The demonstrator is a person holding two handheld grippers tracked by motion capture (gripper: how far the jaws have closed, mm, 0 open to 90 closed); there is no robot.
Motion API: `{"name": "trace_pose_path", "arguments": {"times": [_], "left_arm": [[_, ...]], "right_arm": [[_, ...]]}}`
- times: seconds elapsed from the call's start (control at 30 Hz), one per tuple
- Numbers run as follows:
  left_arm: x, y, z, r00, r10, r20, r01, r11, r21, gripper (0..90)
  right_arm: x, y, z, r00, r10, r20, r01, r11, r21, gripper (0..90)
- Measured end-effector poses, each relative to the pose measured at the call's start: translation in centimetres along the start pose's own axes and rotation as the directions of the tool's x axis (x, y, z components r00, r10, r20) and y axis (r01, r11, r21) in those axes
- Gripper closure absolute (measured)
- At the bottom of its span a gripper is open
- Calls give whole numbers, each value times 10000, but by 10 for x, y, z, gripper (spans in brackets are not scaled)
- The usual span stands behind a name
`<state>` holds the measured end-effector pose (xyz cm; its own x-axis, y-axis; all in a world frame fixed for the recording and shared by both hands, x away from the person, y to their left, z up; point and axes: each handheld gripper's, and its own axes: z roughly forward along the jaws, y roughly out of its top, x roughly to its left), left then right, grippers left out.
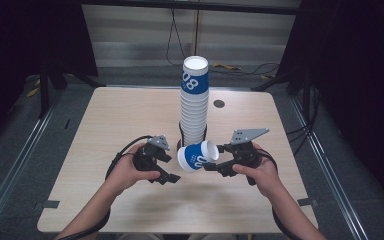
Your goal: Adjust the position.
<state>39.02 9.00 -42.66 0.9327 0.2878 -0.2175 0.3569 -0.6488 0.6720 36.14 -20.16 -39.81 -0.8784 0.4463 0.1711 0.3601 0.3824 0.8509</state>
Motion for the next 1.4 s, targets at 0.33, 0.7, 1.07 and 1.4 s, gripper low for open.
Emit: {"name": "trace_pose_path", "arguments": {"times": [0.33, 0.7, 1.07, 1.4], "left_arm": [[2, -4, 2, 9999, -99, 50, 100, 9996, -264, 169], [0, -2, 7, 9998, -108, 183, 114, 9994, -319, 169], [-2, 3, 12, 9995, -87, 317, 96, 9995, -285, 168], [-3, 9, 15, 9996, 44, 296, -33, 9993, -368, 165]], "right_arm": [[1, 2, 3, 10000, -14, -37, 14, 9999, 107, 305], [1, 0, 5, 10000, 49, -41, -48, 9998, 191, 305], [1, 0, 2, 10000, 45, -83, -43, 9998, 194, 305], [0, -2, 2, 9999, 57, -110, -56, 9999, 144, 304]]}}
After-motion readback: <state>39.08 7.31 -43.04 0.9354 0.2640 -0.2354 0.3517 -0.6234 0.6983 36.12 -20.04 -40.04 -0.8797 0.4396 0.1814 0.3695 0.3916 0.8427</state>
